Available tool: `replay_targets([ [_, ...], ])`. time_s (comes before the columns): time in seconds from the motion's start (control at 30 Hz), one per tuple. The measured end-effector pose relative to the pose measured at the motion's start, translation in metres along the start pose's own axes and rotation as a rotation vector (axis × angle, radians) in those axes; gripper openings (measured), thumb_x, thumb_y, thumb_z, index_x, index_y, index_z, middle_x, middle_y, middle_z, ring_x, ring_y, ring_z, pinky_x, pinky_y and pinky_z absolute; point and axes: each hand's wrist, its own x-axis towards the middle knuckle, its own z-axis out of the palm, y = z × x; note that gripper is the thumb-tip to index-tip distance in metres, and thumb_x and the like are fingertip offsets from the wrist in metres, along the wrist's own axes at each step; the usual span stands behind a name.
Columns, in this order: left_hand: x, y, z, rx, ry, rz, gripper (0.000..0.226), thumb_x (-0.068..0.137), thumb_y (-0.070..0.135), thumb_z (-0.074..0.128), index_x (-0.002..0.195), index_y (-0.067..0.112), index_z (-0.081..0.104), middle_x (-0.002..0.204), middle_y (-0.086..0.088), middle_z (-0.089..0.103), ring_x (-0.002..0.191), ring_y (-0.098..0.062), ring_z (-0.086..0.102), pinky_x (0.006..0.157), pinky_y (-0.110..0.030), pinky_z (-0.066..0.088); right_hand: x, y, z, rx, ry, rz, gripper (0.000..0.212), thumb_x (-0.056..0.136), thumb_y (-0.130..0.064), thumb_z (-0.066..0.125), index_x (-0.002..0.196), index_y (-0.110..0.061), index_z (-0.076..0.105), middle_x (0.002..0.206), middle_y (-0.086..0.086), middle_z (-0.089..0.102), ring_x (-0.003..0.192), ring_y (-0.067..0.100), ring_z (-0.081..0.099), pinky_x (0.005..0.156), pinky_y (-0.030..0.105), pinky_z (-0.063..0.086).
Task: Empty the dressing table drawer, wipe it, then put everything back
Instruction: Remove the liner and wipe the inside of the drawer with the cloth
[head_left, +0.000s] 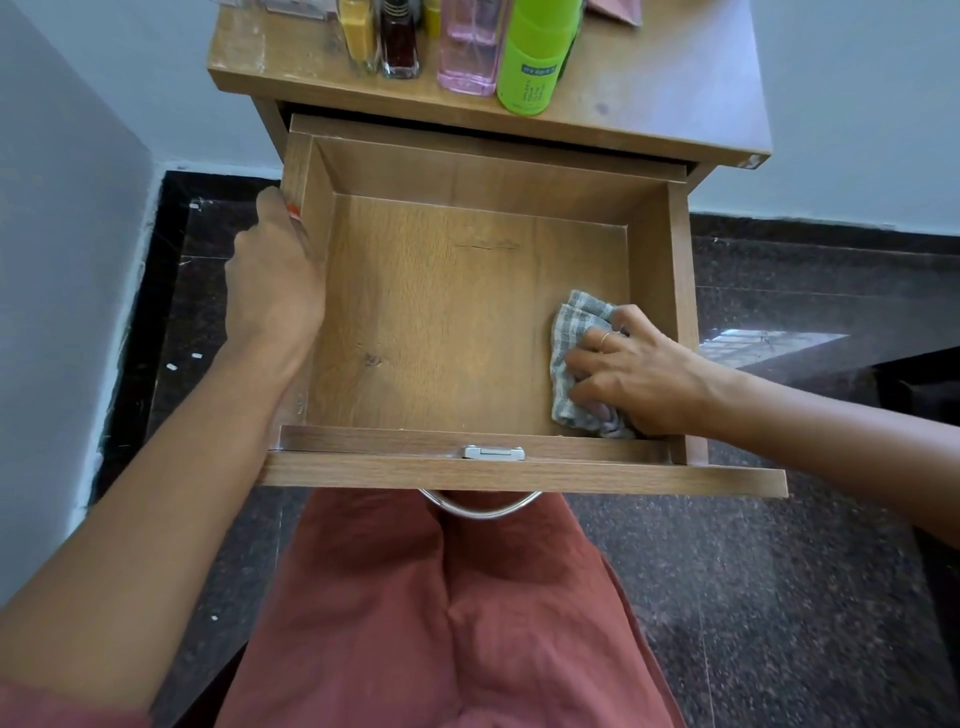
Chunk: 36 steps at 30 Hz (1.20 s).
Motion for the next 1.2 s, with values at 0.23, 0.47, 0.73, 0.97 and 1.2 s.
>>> replay_targets([
  [0.23, 0.0, 0.001, -0.001, 0.002, -0.001, -0.015, 0.033, 0.1, 0.011, 0.019, 0.123, 0.0, 0.04, 0.116, -0.031, 0.053, 0.105, -0.048, 0.051, 0.083, -0.052, 0.04, 0.017, 0.041, -0.028, 0.038, -0.051, 0.28, 0.02, 0.084, -0.02, 0.059, 0.104, -0.022, 0.062, 0.127, 0.001, 0.048, 0.122, 0.024, 0.04, 0.084, 0.037, 0.044],
  [0.47, 0.0, 0.002, -0.002, 0.004, -0.001, -0.009, 0.033, 0.1, 0.012, 0.019, 0.124, 0.0, 0.04, 0.117, -0.03, 0.053, 0.105, -0.047, 0.051, 0.082, -0.05, 0.04, 0.019, 0.018, -0.024, -0.087, -0.333, 0.084, 0.034, 0.087, -0.035, 0.054, 0.12, -0.024, 0.054, 0.138, -0.004, 0.037, 0.133, 0.022, 0.024, 0.098, 0.037, 0.043],
  [0.73, 0.001, 0.0, -0.001, -0.003, 0.007, 0.007, 0.032, 0.099, 0.008, 0.019, 0.121, -0.001, 0.04, 0.114, -0.03, 0.054, 0.101, -0.047, 0.052, 0.075, -0.046, 0.038, 0.001, 0.023, -0.017, 0.485, 0.033, 0.278, 0.015, 0.08, -0.01, 0.061, 0.094, -0.014, 0.058, 0.106, 0.003, 0.056, 0.098, 0.025, 0.058, 0.077, 0.037, 0.052],
  [0.97, 0.001, 0.0, 0.0, 0.004, 0.009, 0.003, 0.032, 0.099, 0.008, 0.019, 0.121, 0.0, 0.041, 0.113, -0.029, 0.054, 0.099, -0.045, 0.053, 0.07, -0.042, 0.036, 0.017, 0.03, -0.023, 0.358, -0.092, 0.446, 0.063, 0.077, -0.026, 0.071, 0.131, -0.019, 0.039, 0.14, 0.014, 0.028, 0.108, 0.034, 0.054, 0.082, 0.04, 0.048],
  [1.2, -0.001, -0.001, -0.001, -0.008, 0.016, 0.025, 0.031, 0.099, 0.008, 0.019, 0.118, -0.001, 0.042, 0.11, -0.029, 0.055, 0.097, -0.045, 0.054, 0.069, -0.04, 0.034, 0.002, -0.008, -0.028, 0.092, -0.263, 0.388, 0.05, 0.09, -0.019, 0.05, 0.133, -0.012, 0.026, 0.139, 0.017, 0.029, 0.091, 0.022, 0.063, 0.08, 0.03, 0.043],
])
